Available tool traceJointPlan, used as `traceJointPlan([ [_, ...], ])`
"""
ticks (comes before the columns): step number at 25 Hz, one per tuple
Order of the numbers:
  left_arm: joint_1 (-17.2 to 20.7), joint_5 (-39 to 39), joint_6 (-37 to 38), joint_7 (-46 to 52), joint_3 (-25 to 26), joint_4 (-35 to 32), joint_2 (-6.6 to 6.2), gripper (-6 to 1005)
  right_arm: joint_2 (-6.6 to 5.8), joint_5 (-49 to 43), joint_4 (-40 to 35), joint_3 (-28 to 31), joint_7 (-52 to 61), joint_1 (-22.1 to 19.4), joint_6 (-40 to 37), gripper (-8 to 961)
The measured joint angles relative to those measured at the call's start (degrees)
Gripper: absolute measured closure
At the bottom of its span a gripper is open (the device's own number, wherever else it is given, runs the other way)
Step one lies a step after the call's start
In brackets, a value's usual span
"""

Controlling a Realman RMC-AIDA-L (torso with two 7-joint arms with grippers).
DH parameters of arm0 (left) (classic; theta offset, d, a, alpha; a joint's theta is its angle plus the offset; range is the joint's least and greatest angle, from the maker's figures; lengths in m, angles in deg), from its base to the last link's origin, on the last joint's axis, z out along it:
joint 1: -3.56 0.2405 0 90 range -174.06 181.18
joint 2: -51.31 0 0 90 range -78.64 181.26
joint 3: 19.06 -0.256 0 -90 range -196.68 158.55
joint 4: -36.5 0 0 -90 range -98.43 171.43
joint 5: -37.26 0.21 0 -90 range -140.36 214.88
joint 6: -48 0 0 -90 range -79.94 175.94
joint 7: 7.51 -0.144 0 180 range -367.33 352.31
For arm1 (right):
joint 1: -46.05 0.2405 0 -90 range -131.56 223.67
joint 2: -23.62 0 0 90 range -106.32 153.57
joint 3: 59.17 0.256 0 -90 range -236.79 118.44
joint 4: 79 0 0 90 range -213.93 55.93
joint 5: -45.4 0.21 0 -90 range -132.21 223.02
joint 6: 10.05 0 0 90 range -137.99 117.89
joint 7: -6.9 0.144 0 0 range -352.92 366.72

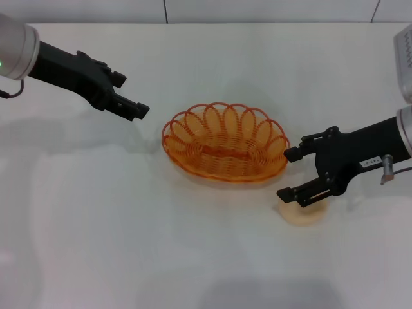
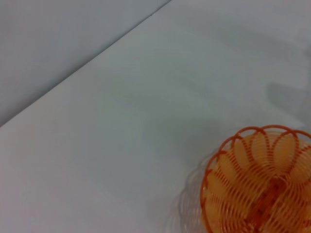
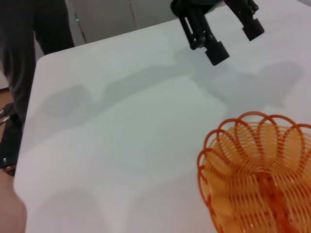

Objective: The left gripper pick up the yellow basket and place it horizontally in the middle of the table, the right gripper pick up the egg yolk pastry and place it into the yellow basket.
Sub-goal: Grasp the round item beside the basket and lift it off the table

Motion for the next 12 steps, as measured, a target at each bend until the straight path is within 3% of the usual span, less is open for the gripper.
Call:
traceJointPlan([
  [12,0.6,-0.6,0.2,-1.0,0.1,-0.1,1.67,107,-0.07,-1.1,2.6,-1.2,0.3,-0.7,1.7,175],
])
